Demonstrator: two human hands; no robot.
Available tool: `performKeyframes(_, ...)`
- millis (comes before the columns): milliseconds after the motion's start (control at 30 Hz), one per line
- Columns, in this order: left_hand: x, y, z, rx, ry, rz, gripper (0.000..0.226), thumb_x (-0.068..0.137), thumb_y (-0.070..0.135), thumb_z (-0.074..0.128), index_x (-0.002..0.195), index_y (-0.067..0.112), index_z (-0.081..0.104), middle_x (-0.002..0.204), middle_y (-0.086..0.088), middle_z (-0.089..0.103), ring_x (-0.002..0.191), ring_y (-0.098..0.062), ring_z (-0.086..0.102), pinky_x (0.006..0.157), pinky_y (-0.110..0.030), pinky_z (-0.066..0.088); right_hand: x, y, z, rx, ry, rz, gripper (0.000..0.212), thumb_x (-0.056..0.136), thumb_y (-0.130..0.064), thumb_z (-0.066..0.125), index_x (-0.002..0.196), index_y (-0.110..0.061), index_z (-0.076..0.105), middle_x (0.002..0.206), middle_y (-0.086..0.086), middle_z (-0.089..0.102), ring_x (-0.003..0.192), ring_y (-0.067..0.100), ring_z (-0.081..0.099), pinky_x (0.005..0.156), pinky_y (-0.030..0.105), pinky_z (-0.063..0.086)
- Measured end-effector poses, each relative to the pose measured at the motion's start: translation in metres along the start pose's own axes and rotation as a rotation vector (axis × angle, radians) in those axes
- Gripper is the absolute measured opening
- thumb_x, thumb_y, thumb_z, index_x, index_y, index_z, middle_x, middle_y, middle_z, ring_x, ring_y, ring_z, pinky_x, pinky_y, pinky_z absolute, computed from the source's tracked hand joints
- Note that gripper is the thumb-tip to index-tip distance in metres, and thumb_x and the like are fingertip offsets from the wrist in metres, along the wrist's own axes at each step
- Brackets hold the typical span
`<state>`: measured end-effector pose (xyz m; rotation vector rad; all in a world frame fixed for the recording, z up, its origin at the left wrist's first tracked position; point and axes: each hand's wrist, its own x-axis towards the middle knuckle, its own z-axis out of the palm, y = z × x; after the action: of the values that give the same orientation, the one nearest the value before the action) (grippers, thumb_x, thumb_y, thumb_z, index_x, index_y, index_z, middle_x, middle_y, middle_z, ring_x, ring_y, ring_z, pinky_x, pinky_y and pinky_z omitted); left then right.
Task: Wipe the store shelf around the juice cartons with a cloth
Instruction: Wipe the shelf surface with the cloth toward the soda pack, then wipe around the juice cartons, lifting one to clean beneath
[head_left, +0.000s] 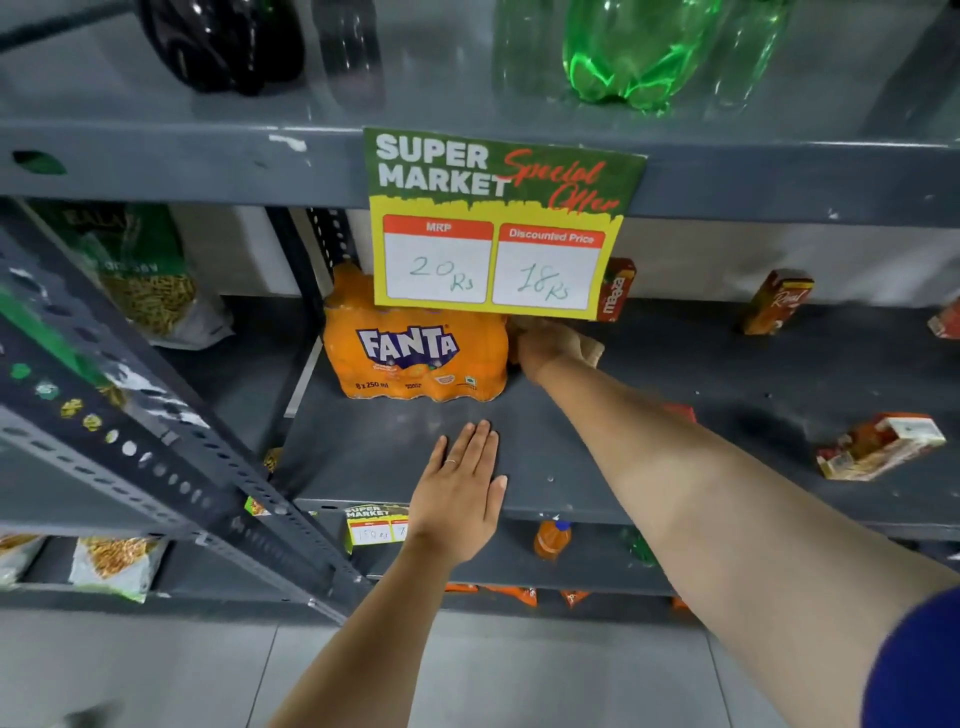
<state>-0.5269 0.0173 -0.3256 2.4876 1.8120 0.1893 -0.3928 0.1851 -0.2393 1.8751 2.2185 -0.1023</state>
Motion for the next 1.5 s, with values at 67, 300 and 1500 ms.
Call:
performKeyframes(67,0.0,0.0,-0.002,-0.006,-0.004,-0.006,0.067,0.096,0.046,-0.002,0.152,0.011,0.009,0.161,-0.004,0.009,0.148,-0.019,0.003,0.12,-0.04,0.001,-0.027,-0.008,-0.006,-0.102,-0.016,0.043,0.037,0.093,-0.017,0.056,0.129,-0.01,0.056,0.13,0.011,0.058,0.116,0.031,0.057,0.084,0.039,0.053)
performKeyframes(300,-0.002,0.003,-0.006,-0.014,-0.029,-0.025,0.06,0.099,0.039,0.007,0.152,0.011,0.007,0.162,-0.004,0.007,0.148,-0.017,-0.002,0.12,-0.039,-0.003,-0.103,-0.023,0.015,-0.174,-0.05,-0.029,0.034,0.092,-0.01,0.055,0.126,-0.009,0.058,0.127,0.012,0.062,0.115,0.03,0.059,0.086,0.04,0.052)
performKeyframes(1500,-0.004,0.02,-0.018,-0.004,0.079,-0.074,0.063,0.098,0.041,0.01,0.145,0.008,0.035,0.153,-0.004,0.033,0.142,-0.02,0.029,0.115,-0.043,0.025,-0.026,0.155,0.037,0.199,-0.073,-0.673,0.038,0.09,-0.032,0.061,0.127,-0.044,0.059,0.15,-0.004,0.035,0.134,0.027,0.024,0.107,0.03,0.017)
